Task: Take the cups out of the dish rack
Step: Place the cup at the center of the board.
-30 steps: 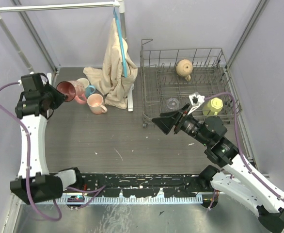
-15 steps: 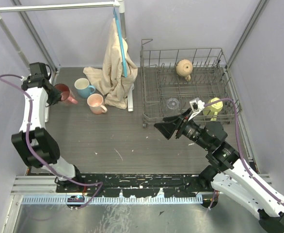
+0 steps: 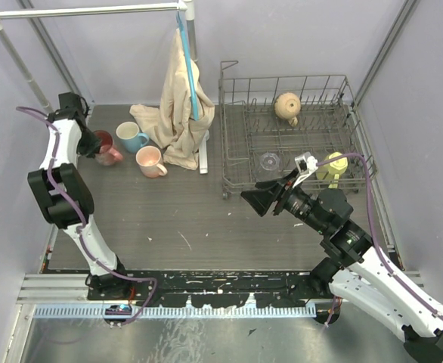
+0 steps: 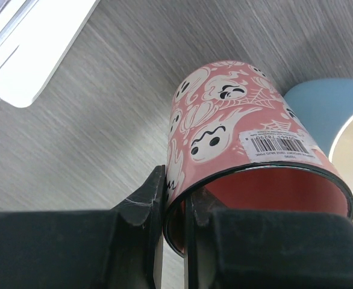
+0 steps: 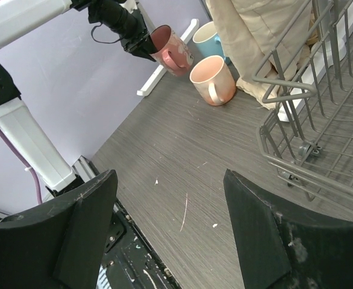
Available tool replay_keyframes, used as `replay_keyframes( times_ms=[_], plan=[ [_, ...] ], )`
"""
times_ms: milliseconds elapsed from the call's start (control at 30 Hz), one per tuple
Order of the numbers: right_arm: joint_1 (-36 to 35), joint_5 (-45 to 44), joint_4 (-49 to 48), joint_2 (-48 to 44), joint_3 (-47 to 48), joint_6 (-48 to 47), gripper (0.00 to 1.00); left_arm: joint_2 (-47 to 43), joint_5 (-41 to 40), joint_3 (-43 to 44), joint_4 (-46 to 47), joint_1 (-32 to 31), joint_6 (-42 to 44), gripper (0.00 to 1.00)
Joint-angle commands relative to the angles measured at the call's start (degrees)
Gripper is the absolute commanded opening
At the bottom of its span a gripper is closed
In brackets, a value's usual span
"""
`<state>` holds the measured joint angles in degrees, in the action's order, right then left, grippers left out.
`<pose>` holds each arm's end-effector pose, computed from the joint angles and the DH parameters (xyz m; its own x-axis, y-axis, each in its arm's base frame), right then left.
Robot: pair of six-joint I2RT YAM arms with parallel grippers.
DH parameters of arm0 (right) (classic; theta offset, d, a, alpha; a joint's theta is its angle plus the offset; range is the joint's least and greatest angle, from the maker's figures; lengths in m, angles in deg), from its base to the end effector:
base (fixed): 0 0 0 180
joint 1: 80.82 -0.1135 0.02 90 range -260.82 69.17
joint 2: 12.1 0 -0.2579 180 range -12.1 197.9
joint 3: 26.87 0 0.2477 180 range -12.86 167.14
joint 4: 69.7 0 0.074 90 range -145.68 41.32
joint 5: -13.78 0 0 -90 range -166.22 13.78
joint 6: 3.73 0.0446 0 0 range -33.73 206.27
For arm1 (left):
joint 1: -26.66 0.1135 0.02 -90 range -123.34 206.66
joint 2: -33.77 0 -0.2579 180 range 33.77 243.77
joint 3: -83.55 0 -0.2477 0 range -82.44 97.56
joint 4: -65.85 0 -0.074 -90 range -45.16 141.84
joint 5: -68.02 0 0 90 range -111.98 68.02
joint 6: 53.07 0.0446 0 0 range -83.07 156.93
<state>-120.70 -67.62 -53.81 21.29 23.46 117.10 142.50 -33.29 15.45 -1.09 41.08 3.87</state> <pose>0.1183 0.1075 0.3298 -0.3716 0.3498 -0.8600 -0.6501 0.5632 0.5101 0.3873 0.1086 0.2658 -0.5491 -0.6935 -0.4664 -0.7489 0.6560 -0.0937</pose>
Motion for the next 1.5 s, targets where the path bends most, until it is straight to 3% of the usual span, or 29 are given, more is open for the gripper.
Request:
replay_keyframes(
  times_ms=[0,167,600,833,900,1267,1467],
  plan=[
    [0.23,-1.34,-2.26,-0.24,0.25,-1.29,0.77,2.89,1.20,5.03,3.14,0.46,-0.40,0.00],
    [0.21,-2.06,-2.00,0.86,0.78,-1.58,0.77,7.84,1.97,9.02,0.70,0.61,-0.45,0.00],
    [0.23,-1.97,-2.74,3.18,1.13,-1.47,0.77,12.02,4.28,9.26,-0.18,1.99,0.54,0.04],
    [0.23,-2.02,-3.39,3.74,0.91,-1.03,0.77,10.86,5.33,9.25,0.23,2.37,1.02,0.34],
    [0.22,-2.05,-3.54,3.79,0.78,-0.85,0.77,10.43,6.02,9.66,0.13,2.46,1.07,0.48],
    [0.19,-3.17,-3.03,3.32,0.87,-0.93,0.77,6.85,7.62,12.87,-1.83,2.55,0.19,0.69],
    [0.19,-5.39,-1.60,4.76,1.64,-1.84,0.77,-0.47,10.59,10.66,-0.67,2.06,-2.37,0.71]
  ],
)
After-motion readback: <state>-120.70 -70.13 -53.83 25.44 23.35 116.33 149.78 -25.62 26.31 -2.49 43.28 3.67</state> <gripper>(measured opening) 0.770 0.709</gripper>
